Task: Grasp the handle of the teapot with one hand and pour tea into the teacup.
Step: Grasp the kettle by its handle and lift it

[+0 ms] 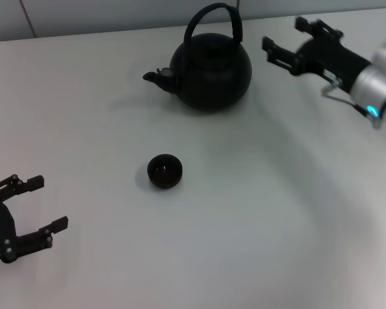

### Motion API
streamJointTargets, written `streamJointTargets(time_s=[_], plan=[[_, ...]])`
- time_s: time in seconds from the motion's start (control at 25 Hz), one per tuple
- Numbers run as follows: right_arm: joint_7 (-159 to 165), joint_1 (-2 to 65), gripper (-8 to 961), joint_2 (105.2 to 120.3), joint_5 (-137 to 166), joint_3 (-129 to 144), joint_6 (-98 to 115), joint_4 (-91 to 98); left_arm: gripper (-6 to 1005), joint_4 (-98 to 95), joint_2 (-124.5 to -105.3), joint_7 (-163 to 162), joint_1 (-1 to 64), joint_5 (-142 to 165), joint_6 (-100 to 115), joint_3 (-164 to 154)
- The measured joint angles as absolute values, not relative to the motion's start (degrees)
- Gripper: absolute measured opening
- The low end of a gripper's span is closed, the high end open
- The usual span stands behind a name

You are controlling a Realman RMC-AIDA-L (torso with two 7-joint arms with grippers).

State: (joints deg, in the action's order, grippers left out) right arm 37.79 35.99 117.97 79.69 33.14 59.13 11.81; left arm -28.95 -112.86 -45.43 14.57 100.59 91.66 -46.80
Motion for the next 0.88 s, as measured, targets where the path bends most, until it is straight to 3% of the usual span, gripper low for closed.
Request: streamJointTargets(time_s=[0.48, 0.88], plan=[[41.73, 44.09, 823, 118.09, 79.77, 37.70, 46.72, 12.01, 812, -29.00, -113.54, -44.31, 14.62, 100.53, 91.83, -44.97], [43.72, 46.25, 822, 118.44, 79.64, 41.61, 41.35, 11.81, 812, -29.00, -114.44, -44.29, 15.79, 100.55, 91.94, -44.82]])
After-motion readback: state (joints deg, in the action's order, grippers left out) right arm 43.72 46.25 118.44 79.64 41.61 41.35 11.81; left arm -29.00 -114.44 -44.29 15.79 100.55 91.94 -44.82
